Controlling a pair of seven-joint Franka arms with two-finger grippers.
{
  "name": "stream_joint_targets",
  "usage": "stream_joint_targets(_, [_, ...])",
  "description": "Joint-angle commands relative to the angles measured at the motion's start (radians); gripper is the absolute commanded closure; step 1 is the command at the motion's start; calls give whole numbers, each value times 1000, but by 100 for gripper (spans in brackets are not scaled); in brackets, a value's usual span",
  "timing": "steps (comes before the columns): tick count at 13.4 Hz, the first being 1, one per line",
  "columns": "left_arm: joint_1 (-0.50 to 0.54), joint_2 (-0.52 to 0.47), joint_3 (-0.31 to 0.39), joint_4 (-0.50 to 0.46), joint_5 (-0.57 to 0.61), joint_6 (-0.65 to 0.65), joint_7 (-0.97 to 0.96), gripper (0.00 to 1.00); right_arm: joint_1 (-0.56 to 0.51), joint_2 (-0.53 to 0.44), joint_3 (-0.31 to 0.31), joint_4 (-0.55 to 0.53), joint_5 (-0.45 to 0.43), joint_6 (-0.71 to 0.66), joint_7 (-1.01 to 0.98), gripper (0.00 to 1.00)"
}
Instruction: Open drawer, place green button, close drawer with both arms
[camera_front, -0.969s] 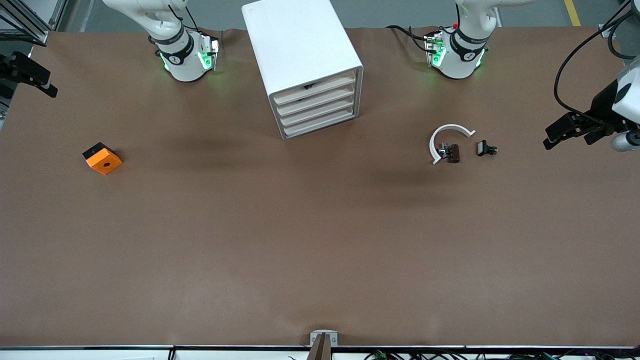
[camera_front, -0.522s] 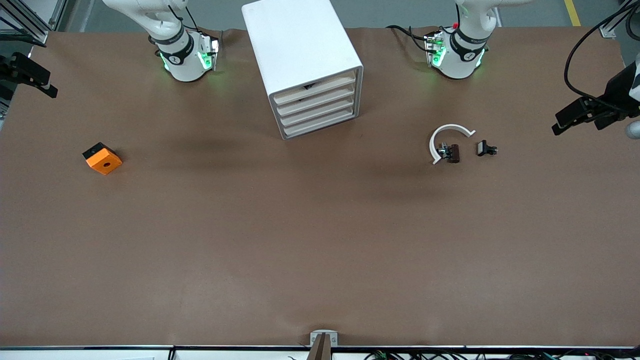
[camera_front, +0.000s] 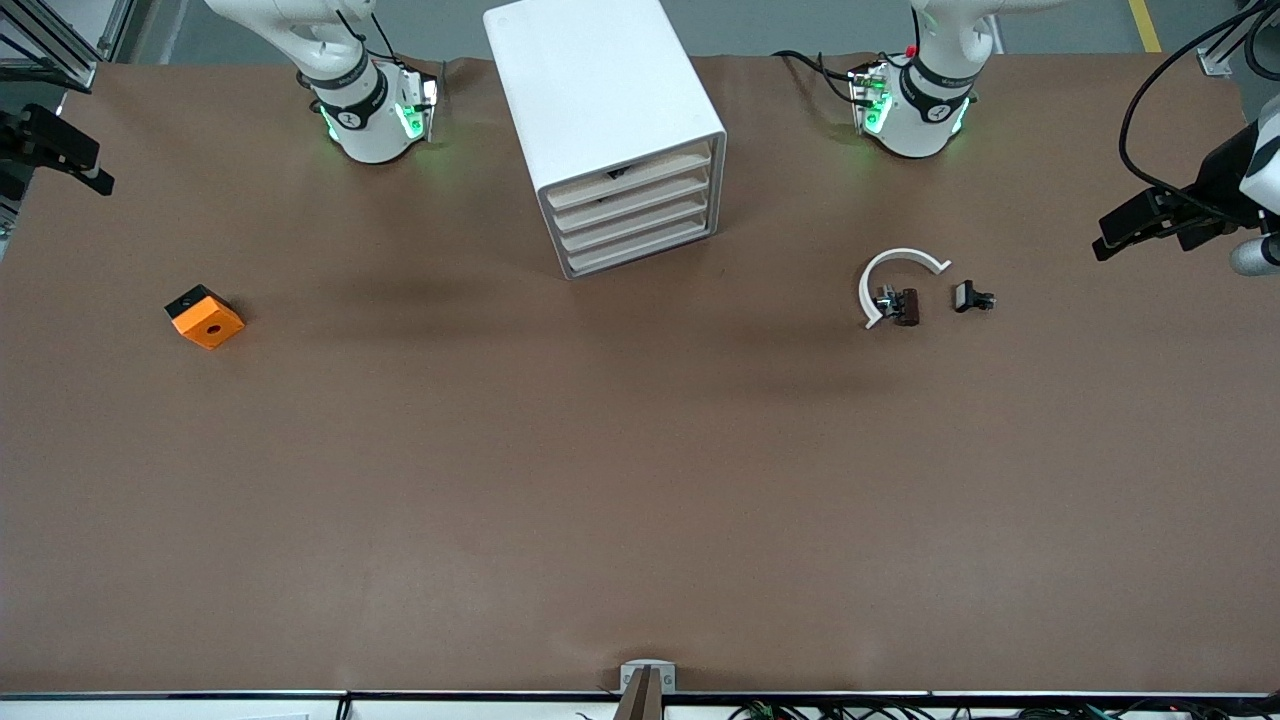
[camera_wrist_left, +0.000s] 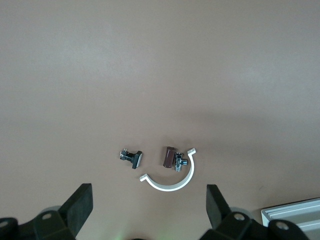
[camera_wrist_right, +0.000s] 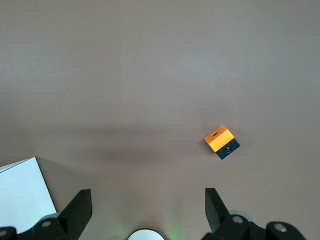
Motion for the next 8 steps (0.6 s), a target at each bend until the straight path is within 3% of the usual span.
stream_joint_targets(1, [6, 11, -8, 29, 18, -27, 54, 0, -7, 11, 7, 27, -40, -3, -5, 0])
stream_joint_targets(8, [9, 15, -8, 29, 15, -27, 60, 0, -10, 10, 6, 24, -40, -3, -4, 0])
